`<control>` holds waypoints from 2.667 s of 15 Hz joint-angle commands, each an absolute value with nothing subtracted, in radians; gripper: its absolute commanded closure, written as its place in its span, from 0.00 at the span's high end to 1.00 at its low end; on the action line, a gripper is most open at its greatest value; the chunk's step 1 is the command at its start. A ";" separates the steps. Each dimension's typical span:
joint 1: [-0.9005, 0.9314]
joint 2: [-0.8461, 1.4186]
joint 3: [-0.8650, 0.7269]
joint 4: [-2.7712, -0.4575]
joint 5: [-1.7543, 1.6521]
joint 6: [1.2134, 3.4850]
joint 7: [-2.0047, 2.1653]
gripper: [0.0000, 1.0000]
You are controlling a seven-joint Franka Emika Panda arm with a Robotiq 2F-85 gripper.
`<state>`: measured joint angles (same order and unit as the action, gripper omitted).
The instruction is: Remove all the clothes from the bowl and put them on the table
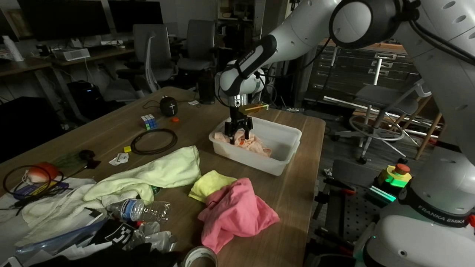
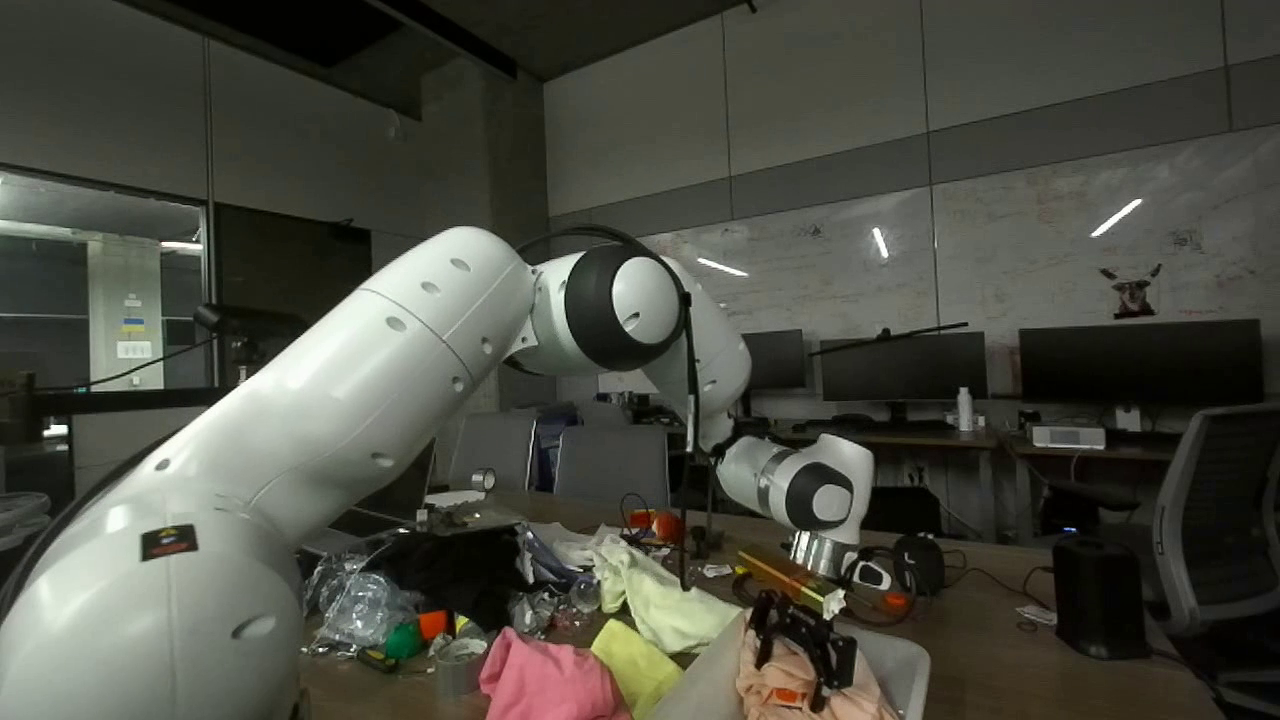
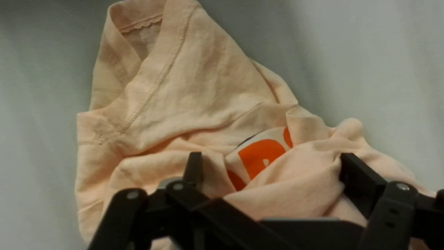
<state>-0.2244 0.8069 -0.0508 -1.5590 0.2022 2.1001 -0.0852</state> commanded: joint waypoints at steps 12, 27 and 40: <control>-0.224 0.845 -0.052 -1.516 0.198 2.129 -0.061 0.35; -0.233 0.484 -0.025 -1.862 0.211 2.533 -0.167 0.11; -0.164 -0.008 0.077 -2.272 0.241 2.835 -0.336 0.11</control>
<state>-0.1766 0.1069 0.0492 -2.1727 0.2118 2.7775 -0.2842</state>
